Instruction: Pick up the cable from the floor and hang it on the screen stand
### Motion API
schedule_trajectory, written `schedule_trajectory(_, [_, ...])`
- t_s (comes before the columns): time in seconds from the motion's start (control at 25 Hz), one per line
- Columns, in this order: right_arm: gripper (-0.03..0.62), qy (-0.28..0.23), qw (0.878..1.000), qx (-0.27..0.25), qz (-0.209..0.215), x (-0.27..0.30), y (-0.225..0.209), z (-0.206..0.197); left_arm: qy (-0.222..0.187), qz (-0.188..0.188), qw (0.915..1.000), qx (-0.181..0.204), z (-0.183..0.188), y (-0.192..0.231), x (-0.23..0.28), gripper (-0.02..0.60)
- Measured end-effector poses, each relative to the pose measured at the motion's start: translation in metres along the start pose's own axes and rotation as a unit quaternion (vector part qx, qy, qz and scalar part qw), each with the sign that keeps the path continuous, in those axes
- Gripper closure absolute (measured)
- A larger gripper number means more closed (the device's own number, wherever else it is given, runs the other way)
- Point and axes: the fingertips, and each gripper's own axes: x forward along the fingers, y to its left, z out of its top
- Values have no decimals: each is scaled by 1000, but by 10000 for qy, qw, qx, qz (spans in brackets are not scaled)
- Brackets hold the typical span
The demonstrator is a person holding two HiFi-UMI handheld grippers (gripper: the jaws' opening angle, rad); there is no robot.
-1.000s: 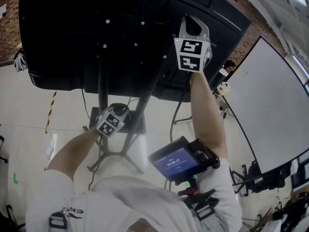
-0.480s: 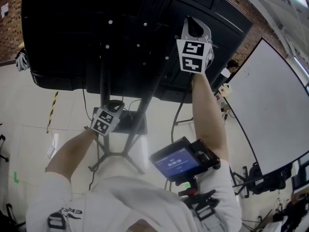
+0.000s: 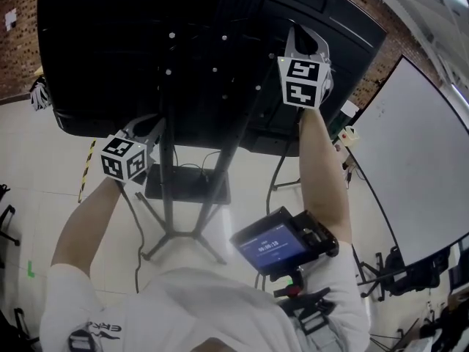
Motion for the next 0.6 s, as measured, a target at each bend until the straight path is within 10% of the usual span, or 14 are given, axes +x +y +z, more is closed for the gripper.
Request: schedule_trajectory(0.6, [569,639,9979,-111,34,3,0,-37,67,628,9979,127,154,88,-13,570])
